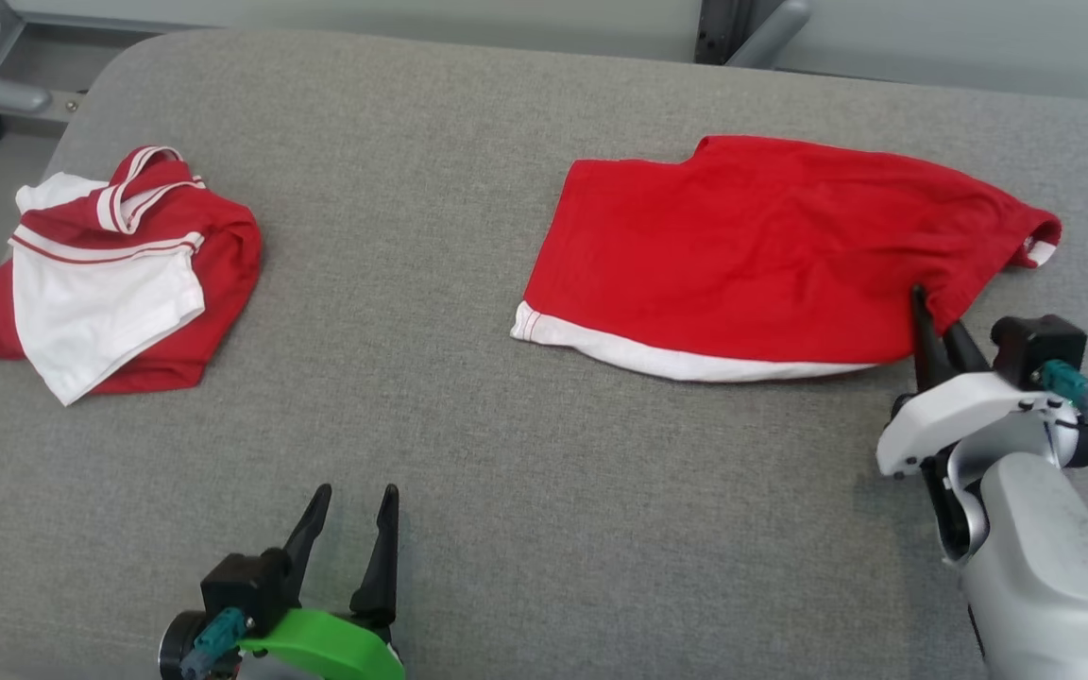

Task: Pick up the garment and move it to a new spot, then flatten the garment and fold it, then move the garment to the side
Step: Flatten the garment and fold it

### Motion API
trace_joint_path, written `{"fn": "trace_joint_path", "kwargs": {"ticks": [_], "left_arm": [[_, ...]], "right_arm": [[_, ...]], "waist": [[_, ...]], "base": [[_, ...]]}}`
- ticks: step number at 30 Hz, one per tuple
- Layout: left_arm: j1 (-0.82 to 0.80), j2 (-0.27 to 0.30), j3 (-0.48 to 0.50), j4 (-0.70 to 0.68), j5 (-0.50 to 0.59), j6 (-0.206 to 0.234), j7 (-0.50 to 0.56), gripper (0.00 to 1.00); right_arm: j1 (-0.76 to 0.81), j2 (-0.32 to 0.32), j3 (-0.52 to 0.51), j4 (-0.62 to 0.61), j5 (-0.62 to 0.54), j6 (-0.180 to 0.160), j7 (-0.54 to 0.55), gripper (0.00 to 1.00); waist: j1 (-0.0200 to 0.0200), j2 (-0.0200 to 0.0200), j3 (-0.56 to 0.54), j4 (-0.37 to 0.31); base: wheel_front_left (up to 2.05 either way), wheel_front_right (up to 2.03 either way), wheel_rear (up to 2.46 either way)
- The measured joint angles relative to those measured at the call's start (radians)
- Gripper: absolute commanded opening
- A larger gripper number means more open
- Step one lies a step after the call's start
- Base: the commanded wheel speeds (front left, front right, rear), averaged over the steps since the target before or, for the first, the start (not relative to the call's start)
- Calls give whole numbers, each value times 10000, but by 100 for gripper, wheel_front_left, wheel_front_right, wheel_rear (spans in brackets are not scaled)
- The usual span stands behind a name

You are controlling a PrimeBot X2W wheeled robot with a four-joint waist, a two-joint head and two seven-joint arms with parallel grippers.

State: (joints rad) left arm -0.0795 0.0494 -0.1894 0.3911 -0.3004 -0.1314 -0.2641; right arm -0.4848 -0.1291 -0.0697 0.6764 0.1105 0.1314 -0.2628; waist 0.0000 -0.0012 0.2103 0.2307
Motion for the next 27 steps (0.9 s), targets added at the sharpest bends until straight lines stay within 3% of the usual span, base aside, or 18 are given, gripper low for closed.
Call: {"fn": "trace_joint_path", "kwargs": {"ticks": [6, 12, 20, 27], "left_arm": [[613, -2, 171, 117, 59, 0, 0, 100], [792, -2, 73, 36, 15, 0, 0, 100], [370, -4, -345, 58, -125, 0, 0, 100], [-67, 2, -585, 117, -290, 0, 0, 100]], "right_arm": [[874, -184, 1795, -297, 1396, 0, 0, 0], [1410, -1053, 3275, -591, 2878, 0, 255, 0], [433, -1557, 3747, -385, 3363, -2, 552, 0], [-1164, -1841, 3812, 1047, 2989, -4, 775, 0]], "waist": [[0, 0, -661, -434], [0, 0, -1124, -1095], [0, 0, -802, -1374], [0, 0, -275, -793]], "base": [[0, 0, 0], [0, 0, 0], [0, 0, 0], [0, 0, 0]]}}
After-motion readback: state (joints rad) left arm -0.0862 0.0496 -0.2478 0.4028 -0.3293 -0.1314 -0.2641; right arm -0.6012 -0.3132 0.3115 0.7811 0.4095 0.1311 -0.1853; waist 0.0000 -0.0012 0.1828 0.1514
